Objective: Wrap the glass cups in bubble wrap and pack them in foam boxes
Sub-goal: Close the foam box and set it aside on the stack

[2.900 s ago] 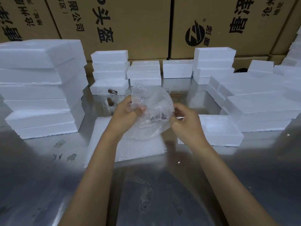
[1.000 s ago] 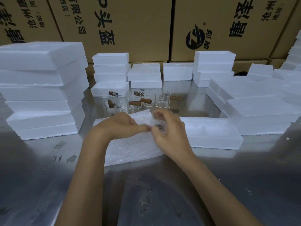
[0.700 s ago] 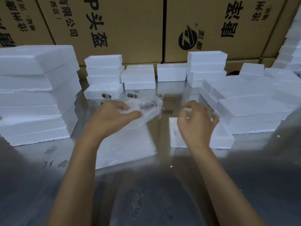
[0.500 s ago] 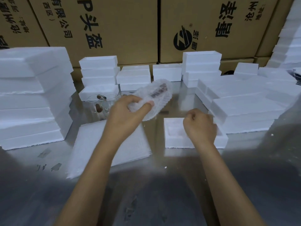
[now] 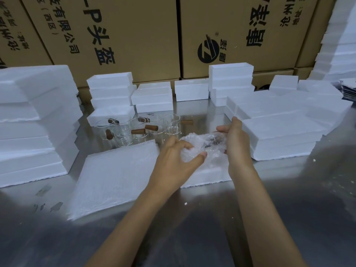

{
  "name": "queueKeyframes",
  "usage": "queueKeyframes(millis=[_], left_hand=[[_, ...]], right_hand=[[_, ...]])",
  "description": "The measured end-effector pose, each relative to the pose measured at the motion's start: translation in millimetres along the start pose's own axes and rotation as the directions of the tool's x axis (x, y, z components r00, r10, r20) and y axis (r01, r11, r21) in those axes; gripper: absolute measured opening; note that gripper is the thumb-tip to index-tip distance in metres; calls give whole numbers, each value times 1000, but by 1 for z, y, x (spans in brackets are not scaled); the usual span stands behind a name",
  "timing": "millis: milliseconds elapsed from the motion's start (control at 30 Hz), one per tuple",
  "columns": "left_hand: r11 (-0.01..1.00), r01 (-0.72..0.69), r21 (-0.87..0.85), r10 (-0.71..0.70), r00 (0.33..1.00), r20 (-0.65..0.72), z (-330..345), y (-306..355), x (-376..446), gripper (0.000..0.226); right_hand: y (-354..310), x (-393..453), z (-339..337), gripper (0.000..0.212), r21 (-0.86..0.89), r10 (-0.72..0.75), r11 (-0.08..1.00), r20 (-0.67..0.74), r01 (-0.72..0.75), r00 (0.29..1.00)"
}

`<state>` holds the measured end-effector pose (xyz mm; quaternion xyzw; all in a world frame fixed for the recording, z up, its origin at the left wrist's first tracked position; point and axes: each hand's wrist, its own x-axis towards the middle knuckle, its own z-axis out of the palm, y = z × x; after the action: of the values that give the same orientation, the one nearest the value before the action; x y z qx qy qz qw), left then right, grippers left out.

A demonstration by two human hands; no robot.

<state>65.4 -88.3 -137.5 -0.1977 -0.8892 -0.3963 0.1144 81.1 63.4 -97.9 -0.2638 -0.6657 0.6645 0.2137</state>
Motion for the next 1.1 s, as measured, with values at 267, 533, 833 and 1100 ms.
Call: queueKeyframes(millis=[267, 533, 833, 1100], left_hand=[[985, -45, 169, 37, 998, 50, 10, -4, 5, 44], [967, -28, 252, 0, 994, 113, 7, -6, 22, 51], [999, 35, 21, -38, 981, 188, -26, -8, 48, 45], [964, 57, 259, -45, 998, -53, -56, -61, 198, 31]], right_hand=[[24, 3, 5, 39, -460, -433, 813, -69, 357, 899], [46, 8, 11, 25, -676, -643, 584, -49, 448, 764], [42, 27, 8, 28, -372, -383, 886, -247, 278, 890], [49, 38, 17, 31, 222, -19, 974, -107, 42, 994]])
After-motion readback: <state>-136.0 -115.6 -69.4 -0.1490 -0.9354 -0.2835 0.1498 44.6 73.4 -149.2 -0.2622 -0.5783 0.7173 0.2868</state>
